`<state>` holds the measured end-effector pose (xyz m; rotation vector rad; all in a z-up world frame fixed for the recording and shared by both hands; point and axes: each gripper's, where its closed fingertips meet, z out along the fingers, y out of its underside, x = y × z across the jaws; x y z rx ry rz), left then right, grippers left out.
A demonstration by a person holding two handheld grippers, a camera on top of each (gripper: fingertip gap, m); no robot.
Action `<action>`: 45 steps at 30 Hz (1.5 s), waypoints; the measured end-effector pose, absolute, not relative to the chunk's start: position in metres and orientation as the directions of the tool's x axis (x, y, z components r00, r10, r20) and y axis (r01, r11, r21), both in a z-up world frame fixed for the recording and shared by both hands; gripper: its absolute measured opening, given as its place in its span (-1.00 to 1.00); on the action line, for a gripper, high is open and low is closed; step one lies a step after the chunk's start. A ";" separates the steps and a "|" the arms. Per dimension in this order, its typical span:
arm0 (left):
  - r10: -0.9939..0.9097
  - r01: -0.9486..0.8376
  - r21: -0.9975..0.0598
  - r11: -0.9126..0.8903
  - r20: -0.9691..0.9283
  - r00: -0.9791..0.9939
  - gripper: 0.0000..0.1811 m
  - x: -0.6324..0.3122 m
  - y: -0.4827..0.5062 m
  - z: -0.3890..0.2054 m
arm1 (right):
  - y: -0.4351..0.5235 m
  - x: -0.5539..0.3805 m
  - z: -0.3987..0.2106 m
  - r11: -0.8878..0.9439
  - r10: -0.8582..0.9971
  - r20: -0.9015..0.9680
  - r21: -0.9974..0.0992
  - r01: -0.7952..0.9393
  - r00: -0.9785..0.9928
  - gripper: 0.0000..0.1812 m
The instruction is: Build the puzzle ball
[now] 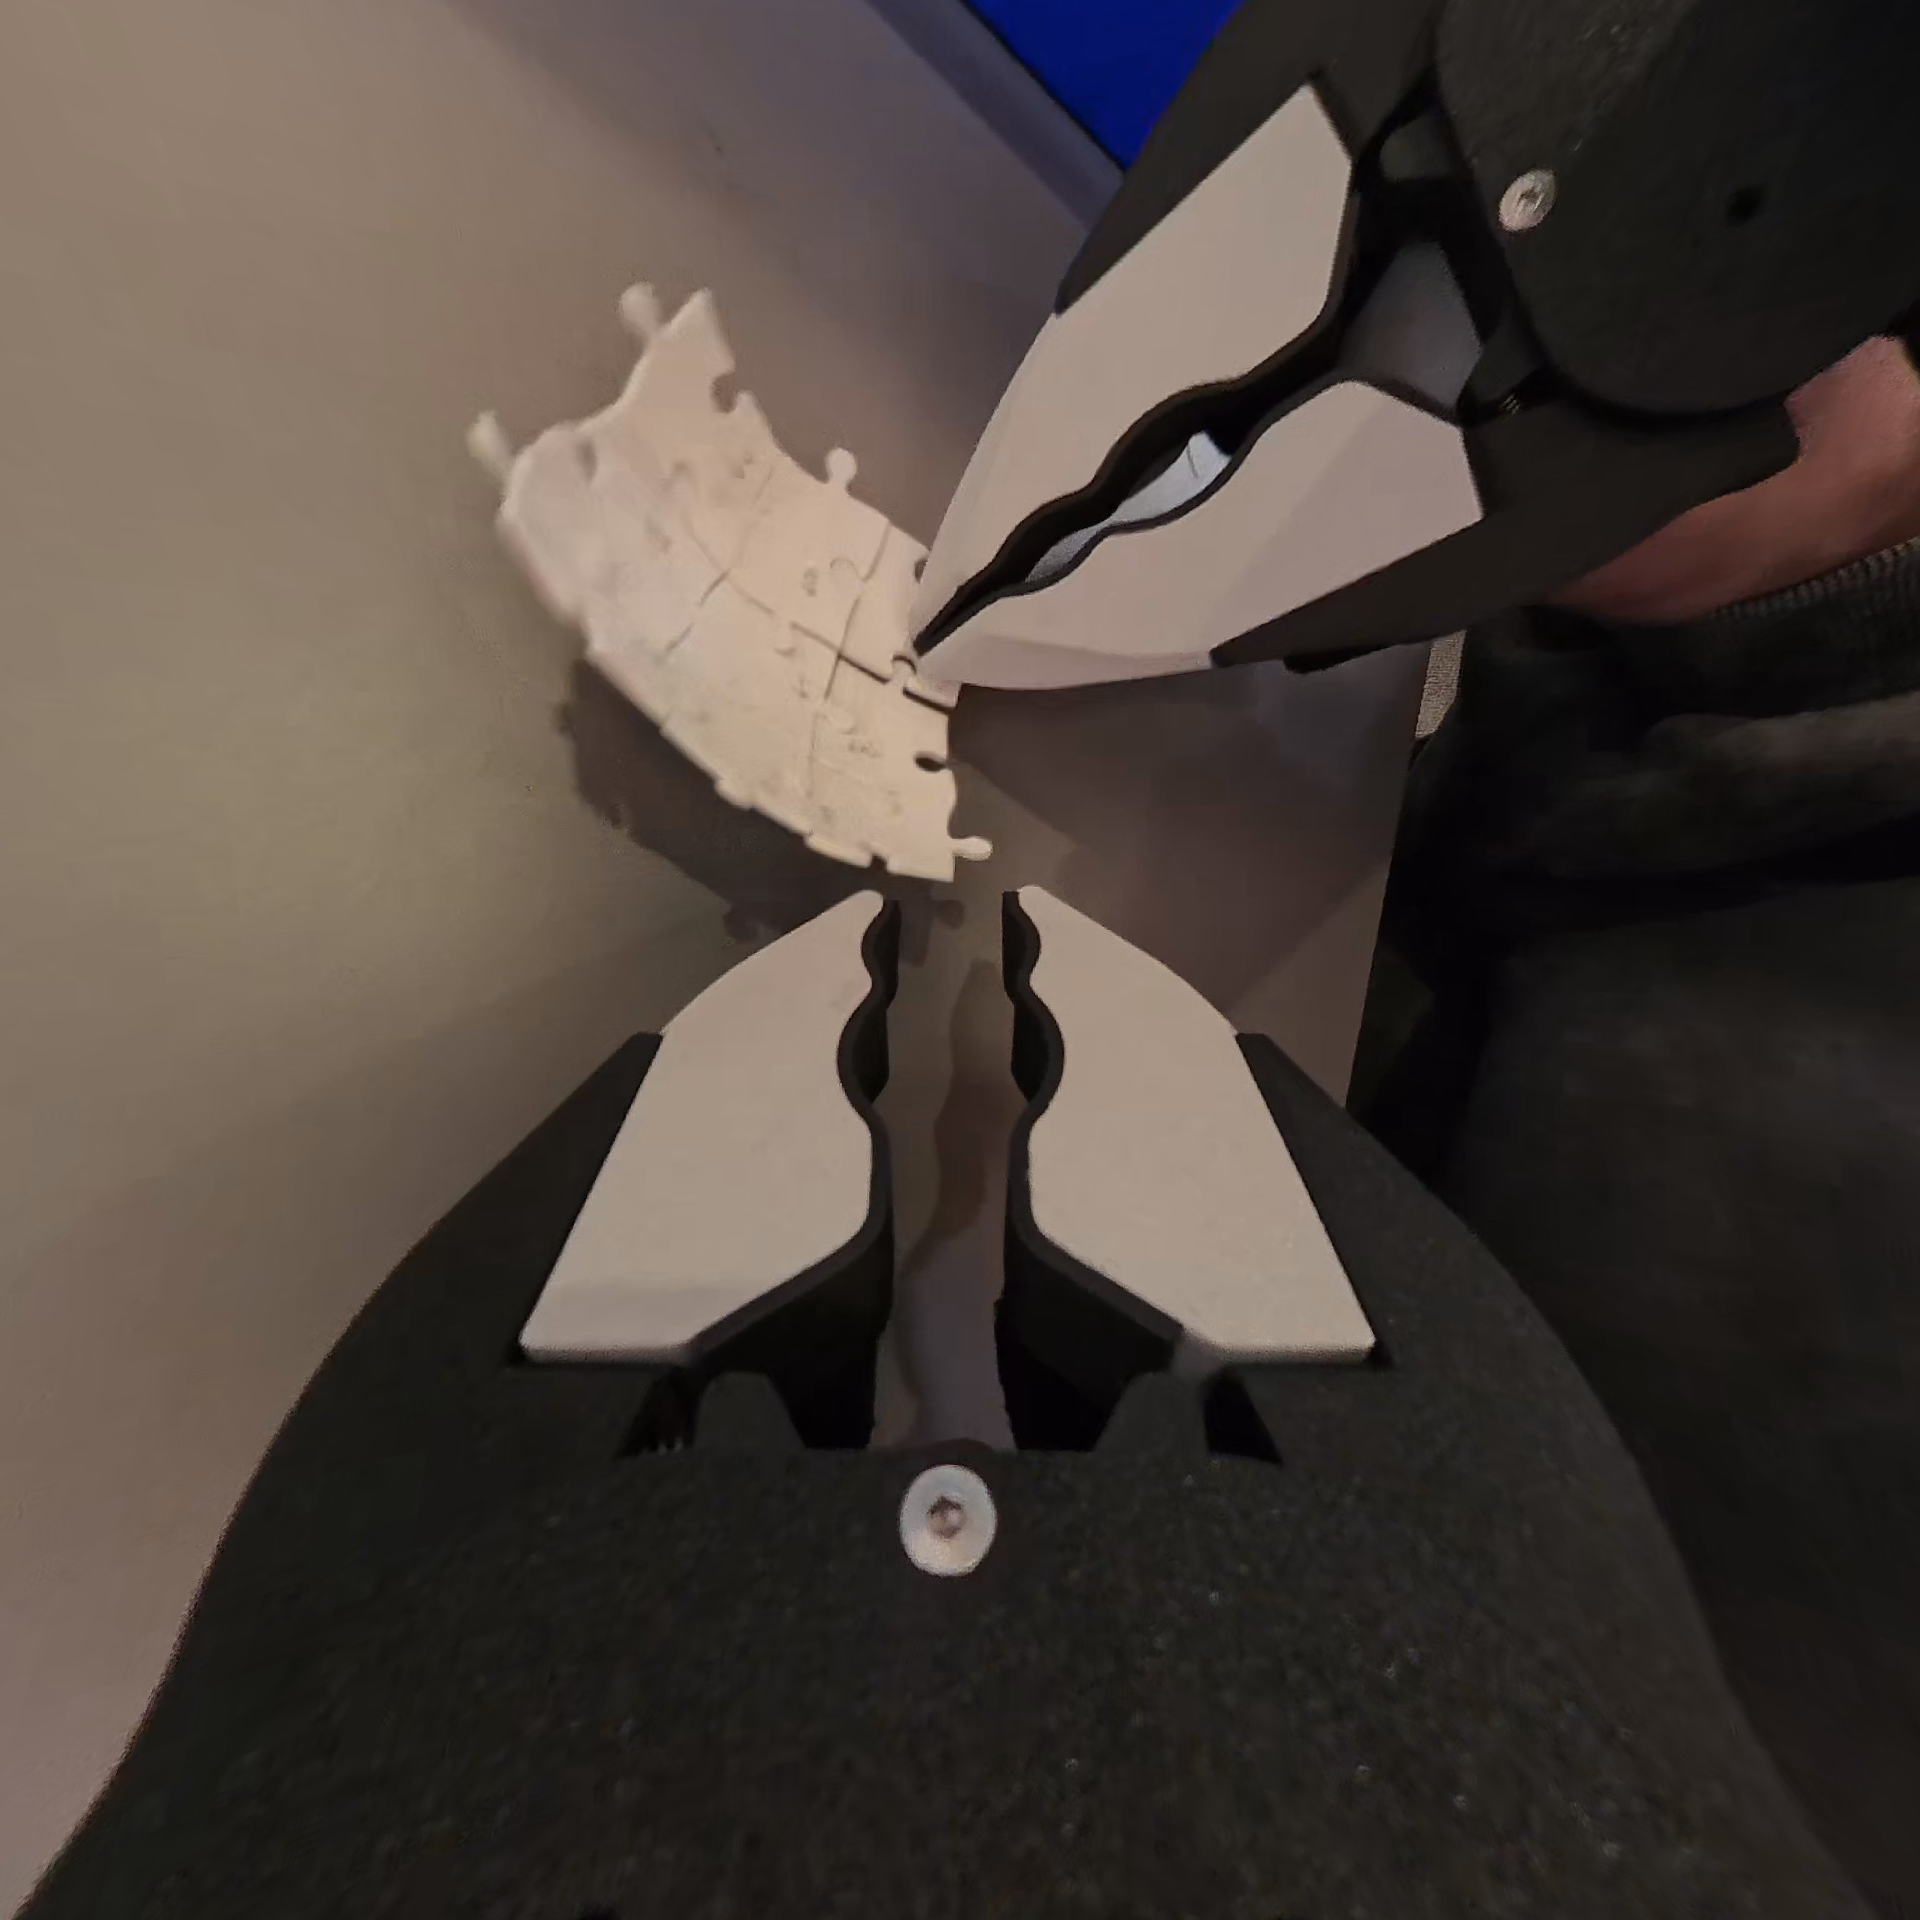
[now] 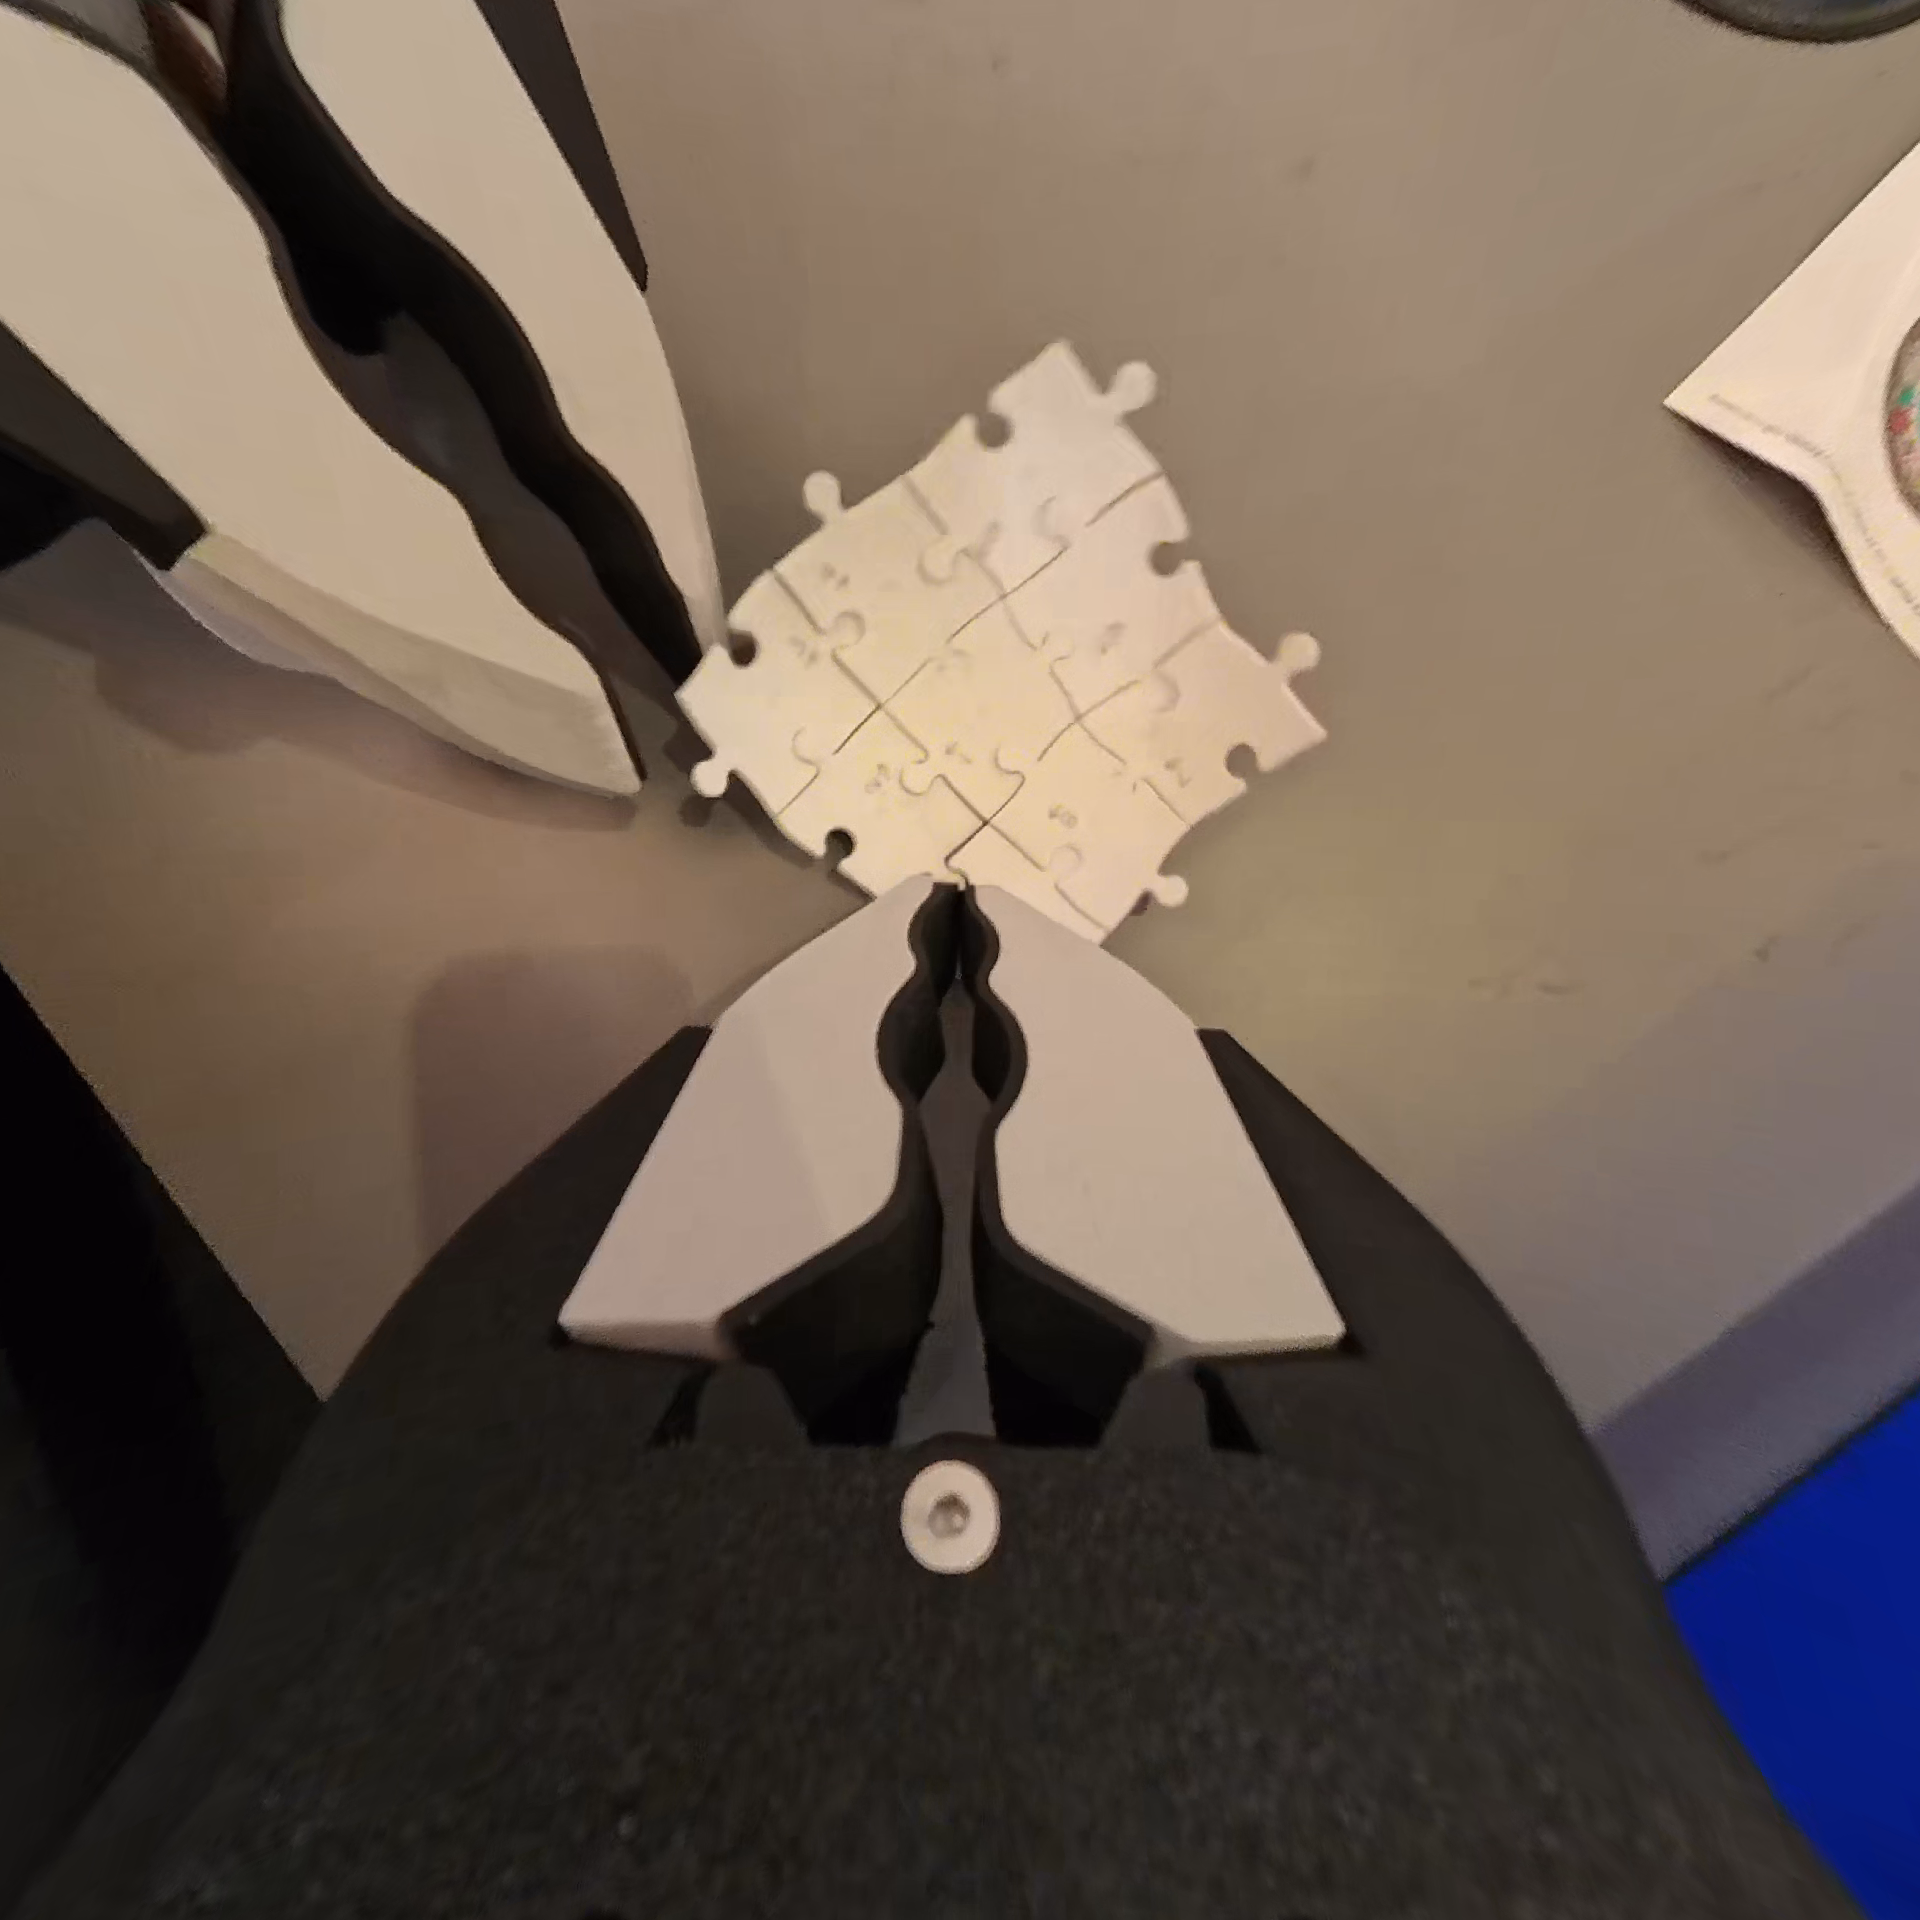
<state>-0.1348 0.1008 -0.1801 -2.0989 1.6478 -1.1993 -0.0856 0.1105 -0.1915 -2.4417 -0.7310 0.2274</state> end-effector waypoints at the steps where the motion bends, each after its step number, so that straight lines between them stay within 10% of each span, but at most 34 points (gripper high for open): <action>1: -0.889 -0.711 -0.611 -0.347 0.457 0.040 -0.80 -0.134 0.101 -0.180 | 0.110 -0.086 -0.194 -0.688 0.551 0.006 -0.562 0.459 0.834 -1.00; 45: -0.879 -0.715 -0.609 -0.343 0.477 0.015 -0.76 -0.117 0.099 -0.179 | 0.122 -0.086 -0.192 -0.734 0.519 -0.010 -0.519 0.439 0.855 -1.00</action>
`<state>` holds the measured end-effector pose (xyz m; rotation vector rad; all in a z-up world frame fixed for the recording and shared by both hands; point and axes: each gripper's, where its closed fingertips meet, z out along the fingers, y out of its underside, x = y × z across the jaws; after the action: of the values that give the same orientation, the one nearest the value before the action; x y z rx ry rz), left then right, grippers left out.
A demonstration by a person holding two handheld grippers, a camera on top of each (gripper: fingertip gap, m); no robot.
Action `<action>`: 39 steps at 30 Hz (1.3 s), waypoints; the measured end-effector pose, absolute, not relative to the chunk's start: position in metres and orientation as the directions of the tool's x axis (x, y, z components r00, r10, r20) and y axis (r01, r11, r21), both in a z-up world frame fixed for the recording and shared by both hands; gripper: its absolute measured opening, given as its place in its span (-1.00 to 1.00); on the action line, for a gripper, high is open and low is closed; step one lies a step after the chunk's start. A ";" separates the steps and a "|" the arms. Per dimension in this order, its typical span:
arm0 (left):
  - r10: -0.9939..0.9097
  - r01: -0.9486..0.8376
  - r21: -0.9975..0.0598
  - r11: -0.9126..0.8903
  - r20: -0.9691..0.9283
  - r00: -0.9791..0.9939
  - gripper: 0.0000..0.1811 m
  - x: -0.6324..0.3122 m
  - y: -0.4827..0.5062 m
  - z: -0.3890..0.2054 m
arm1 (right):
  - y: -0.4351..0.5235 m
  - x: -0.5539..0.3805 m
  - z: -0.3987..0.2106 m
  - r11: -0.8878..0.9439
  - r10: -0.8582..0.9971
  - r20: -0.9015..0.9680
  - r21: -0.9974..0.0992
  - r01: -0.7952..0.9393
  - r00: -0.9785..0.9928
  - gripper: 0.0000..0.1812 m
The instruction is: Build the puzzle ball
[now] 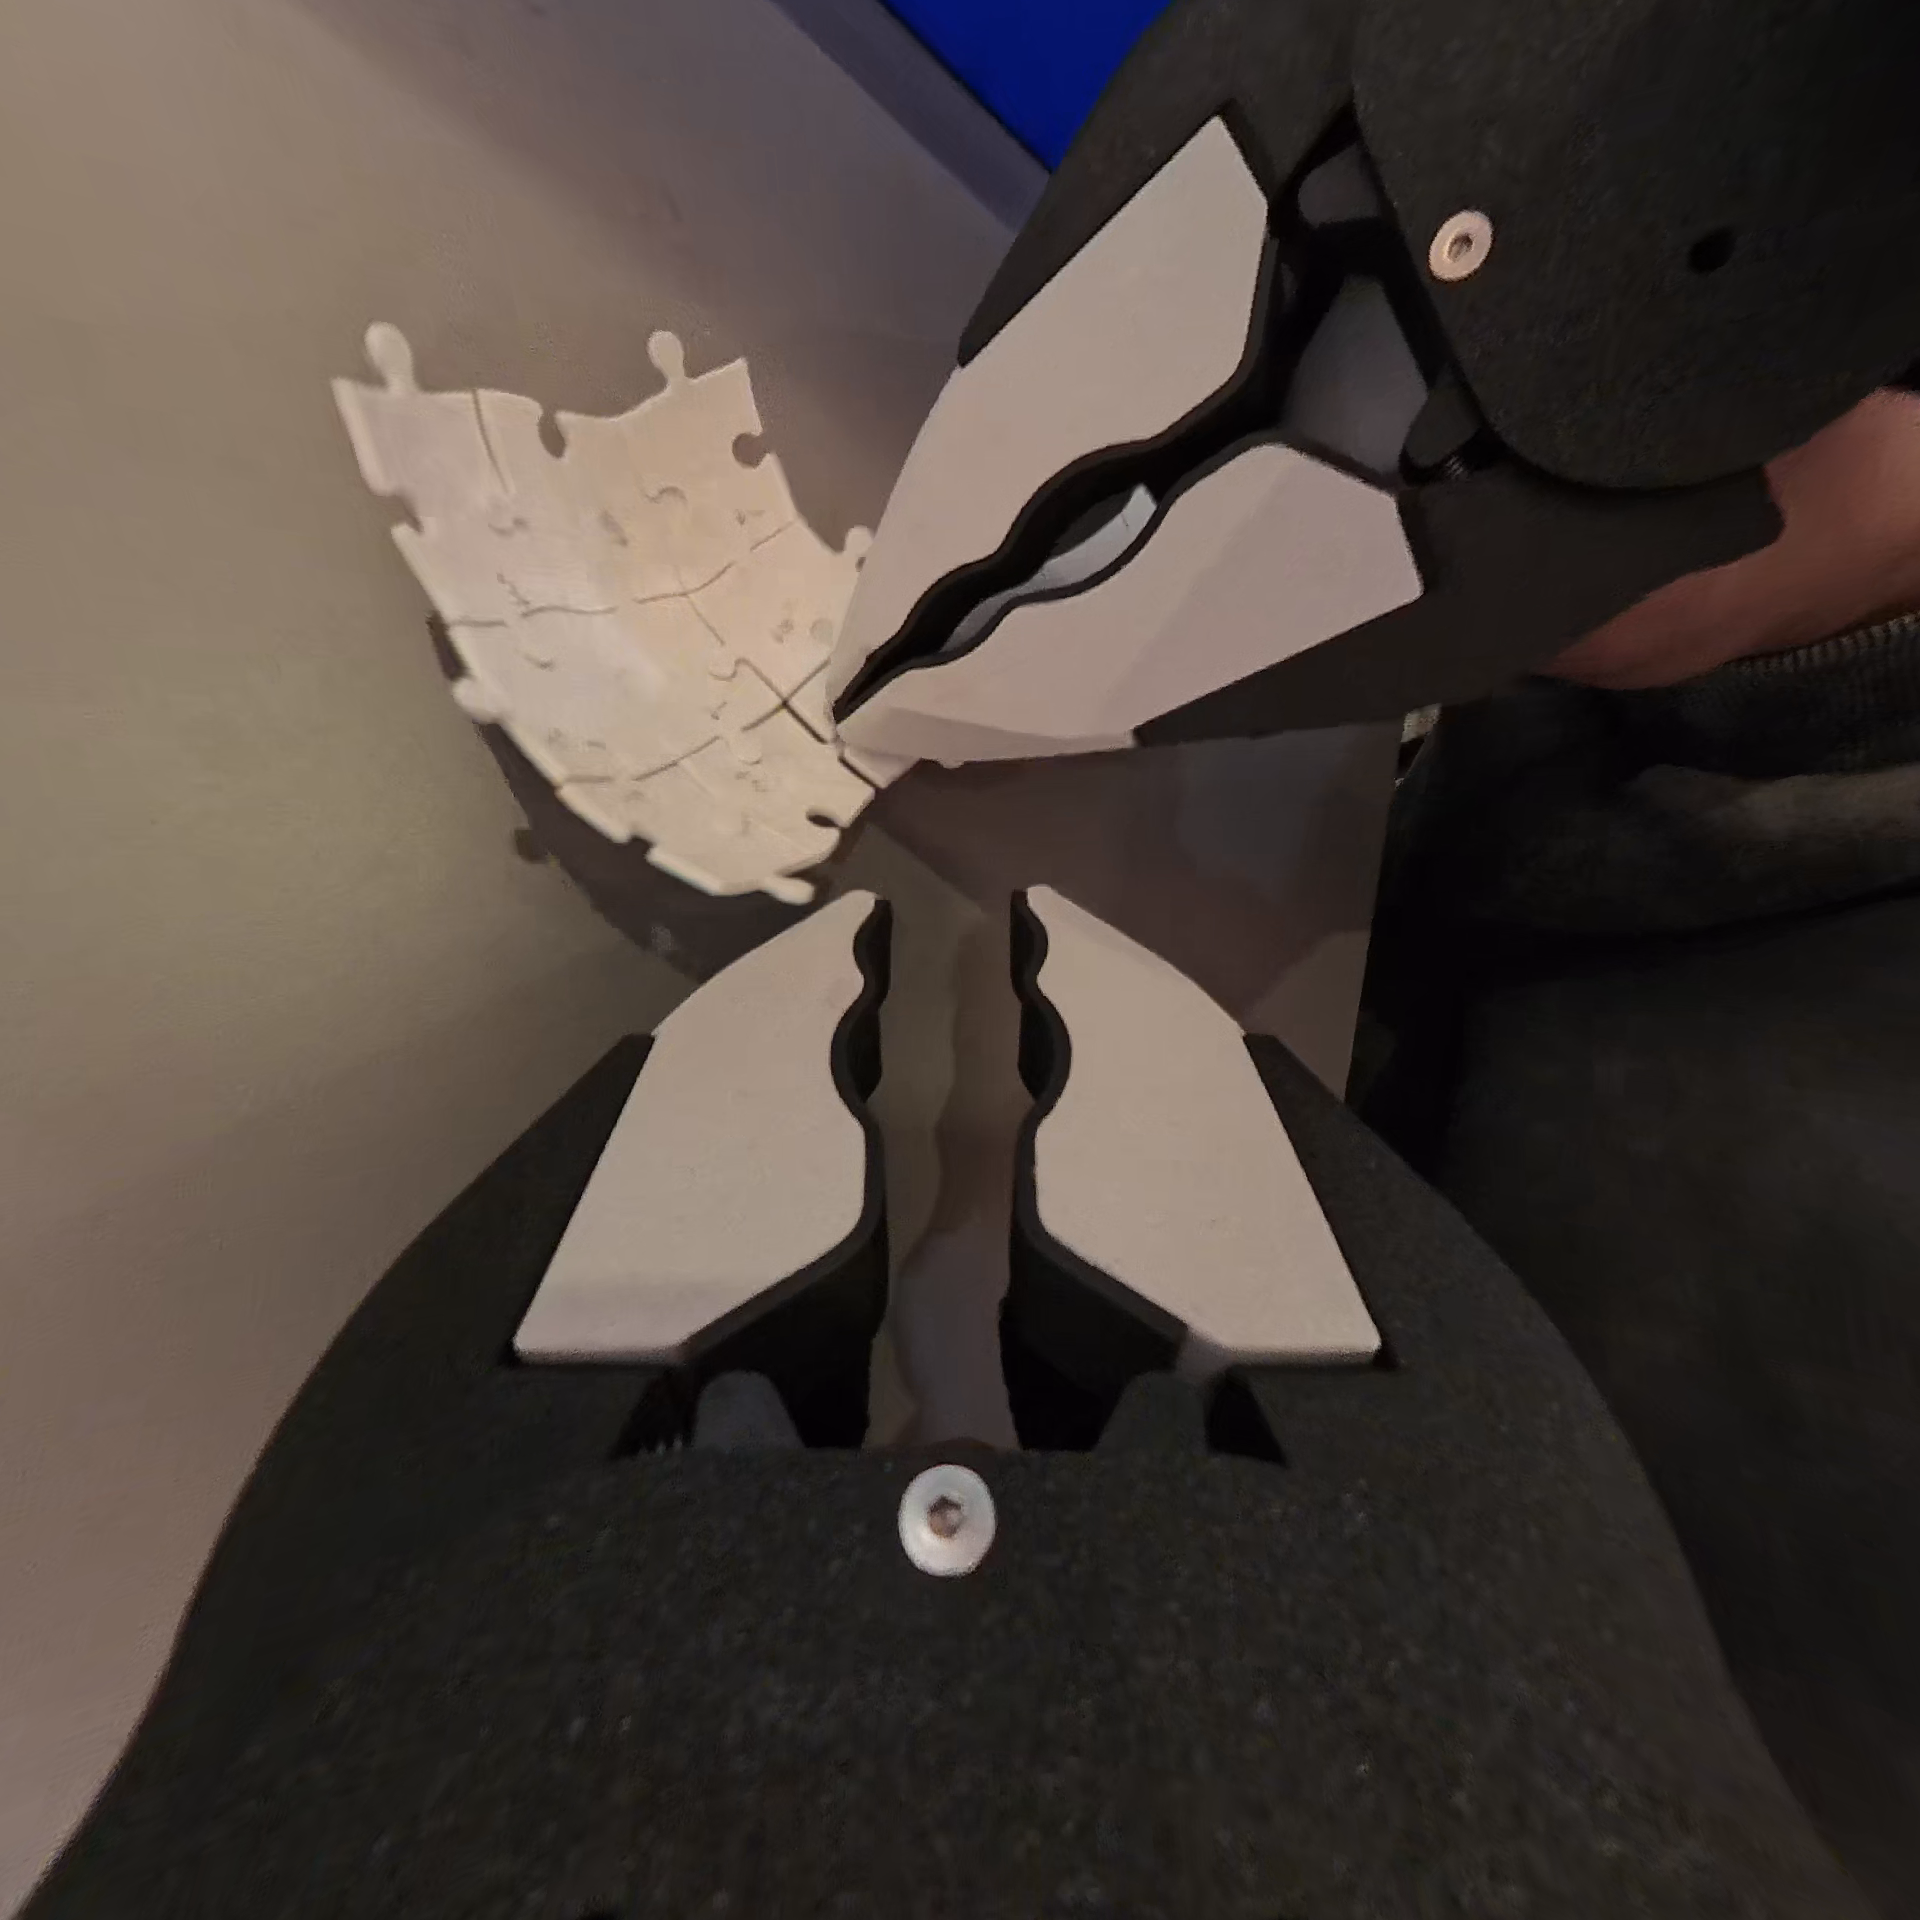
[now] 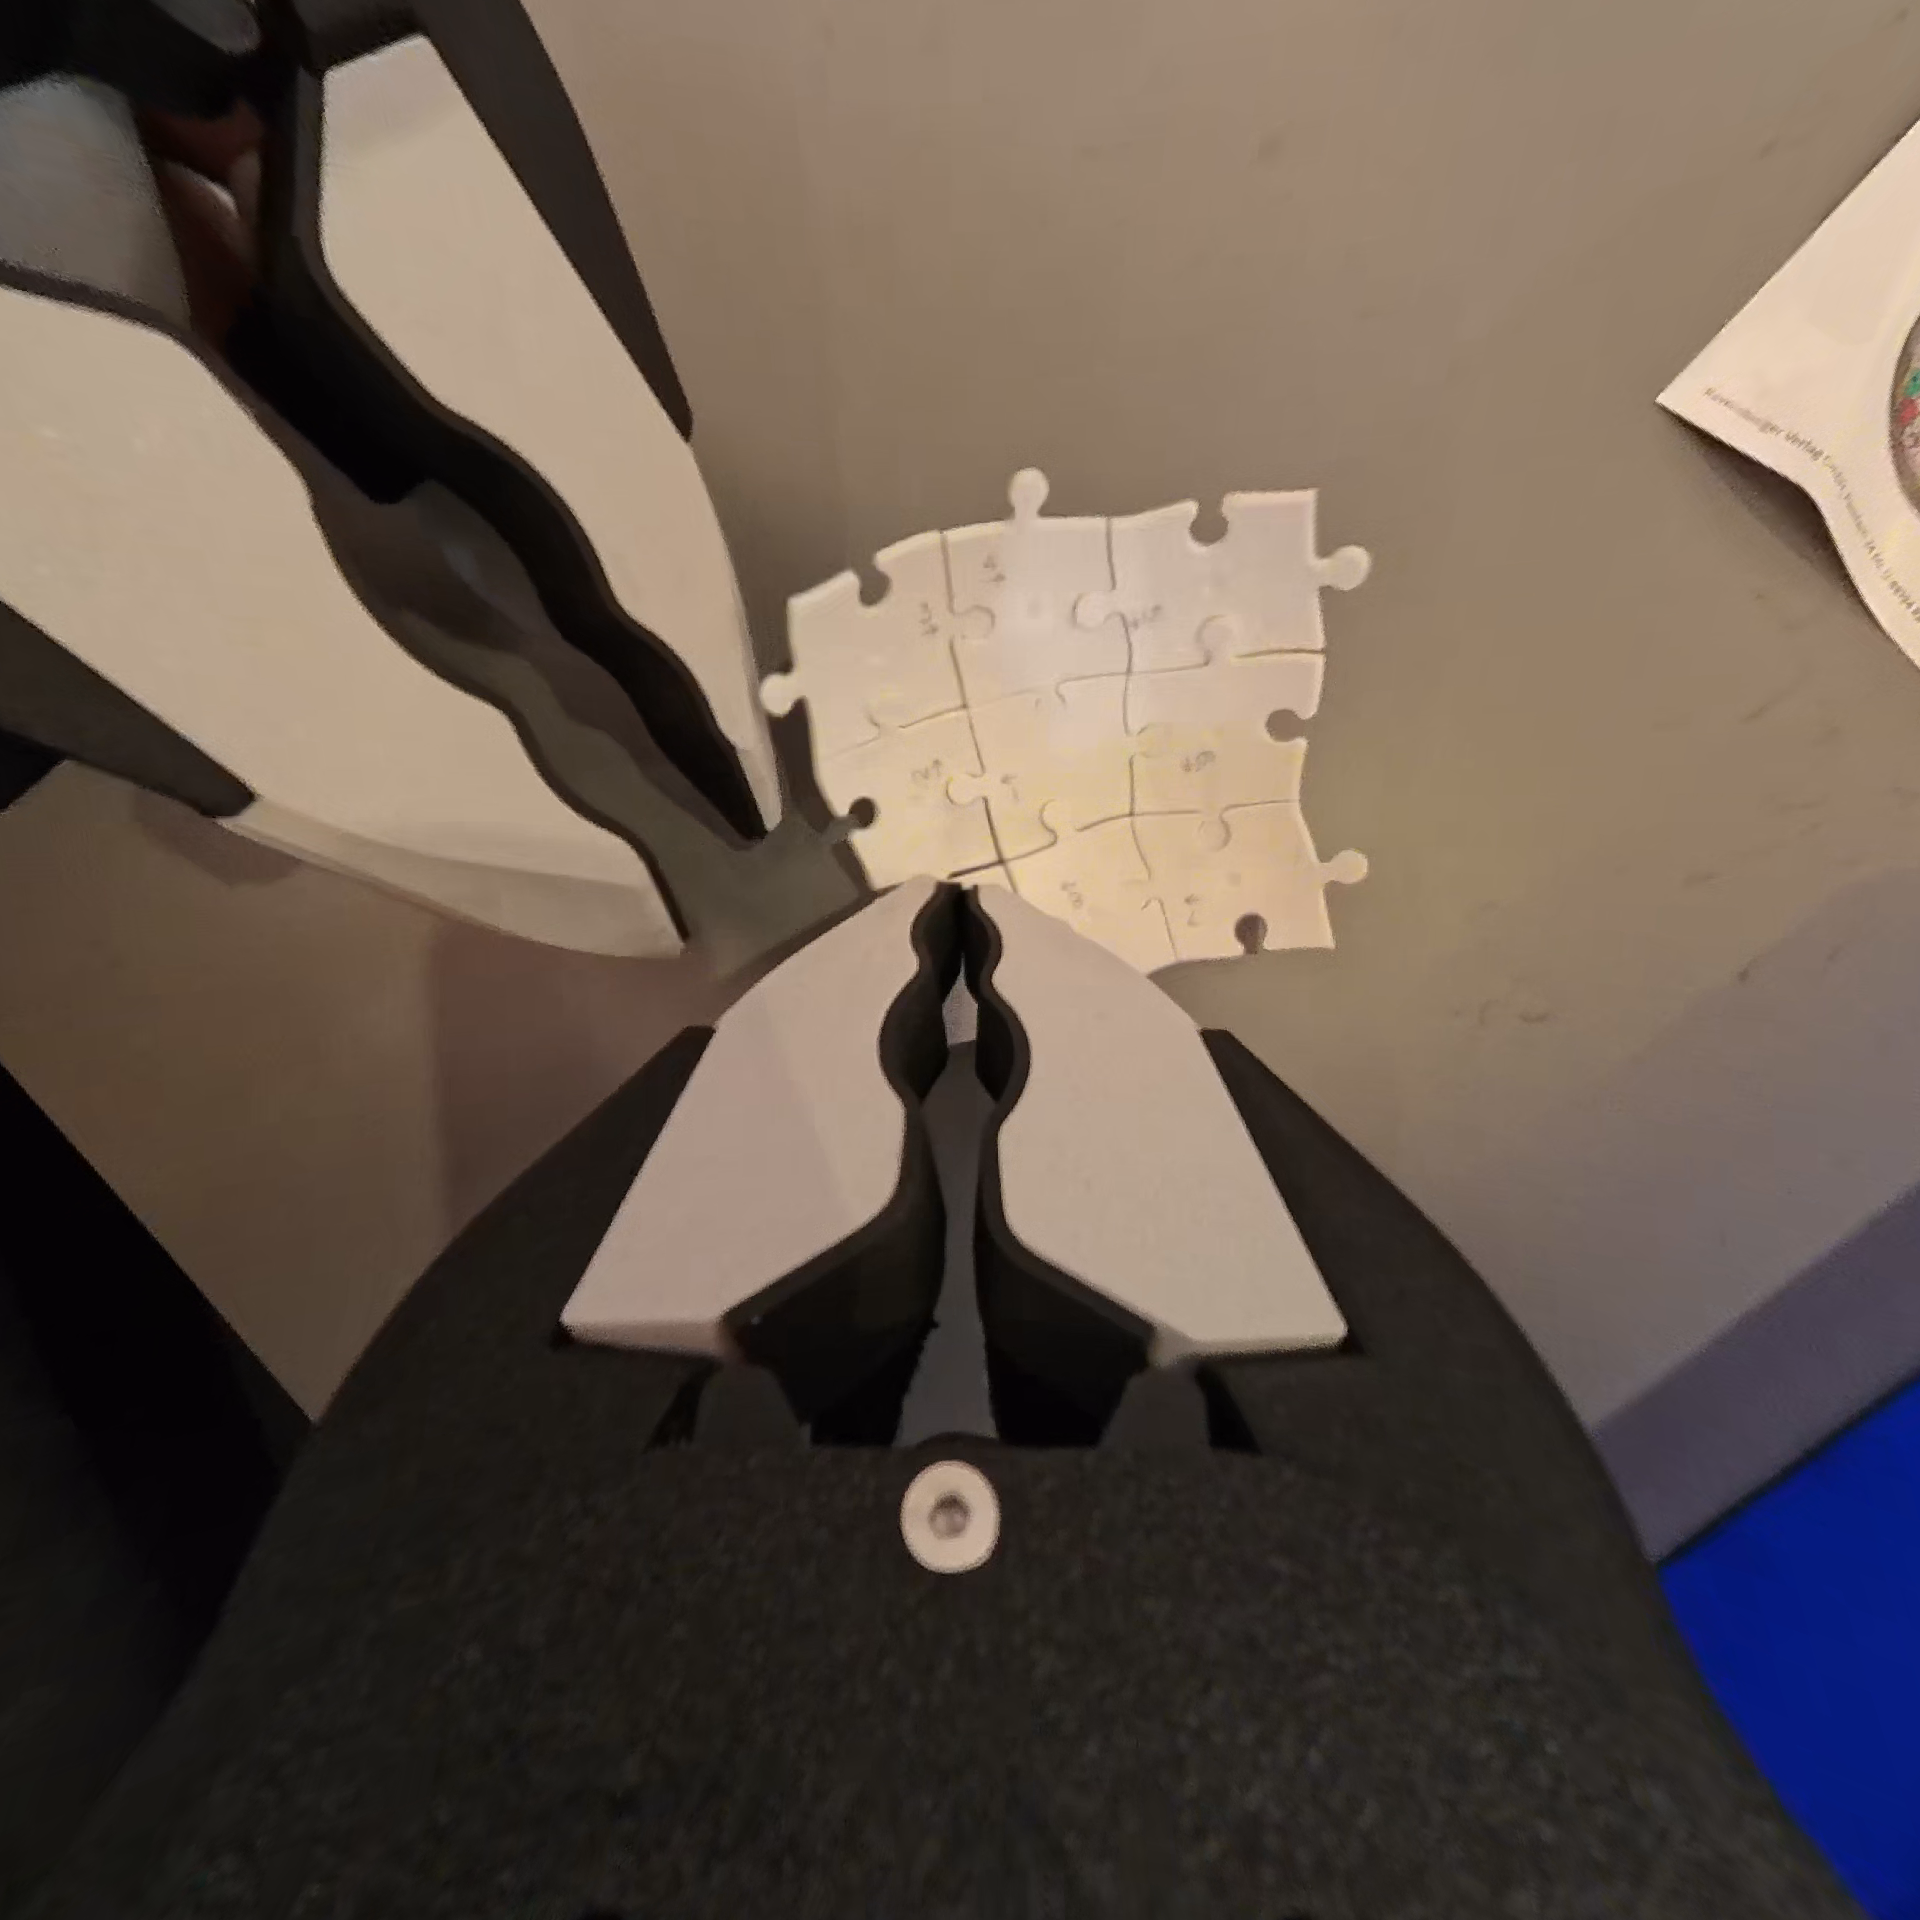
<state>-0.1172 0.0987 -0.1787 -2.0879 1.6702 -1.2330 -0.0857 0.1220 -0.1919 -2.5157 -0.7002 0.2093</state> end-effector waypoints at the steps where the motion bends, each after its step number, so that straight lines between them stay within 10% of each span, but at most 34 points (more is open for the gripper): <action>1: -0.882 -0.717 -0.608 -0.341 0.470 0.021 -0.76 -0.120 0.100 -0.179 | 0.122 -0.086 -0.190 -0.734 0.515 -0.030 -0.532 0.423 0.856 -1.00; 39: -0.864 -0.701 -0.598 -0.390 0.501 0.054 -0.76 -0.118 0.130 -0.179 | 0.108 -0.044 -0.171 -0.702 0.294 -0.097 -0.697 0.146 0.951 -0.97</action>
<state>-0.1177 0.1295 -0.1787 -2.1304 1.6100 -1.2482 -0.0436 0.1083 -0.1713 -2.3566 -0.3082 0.2592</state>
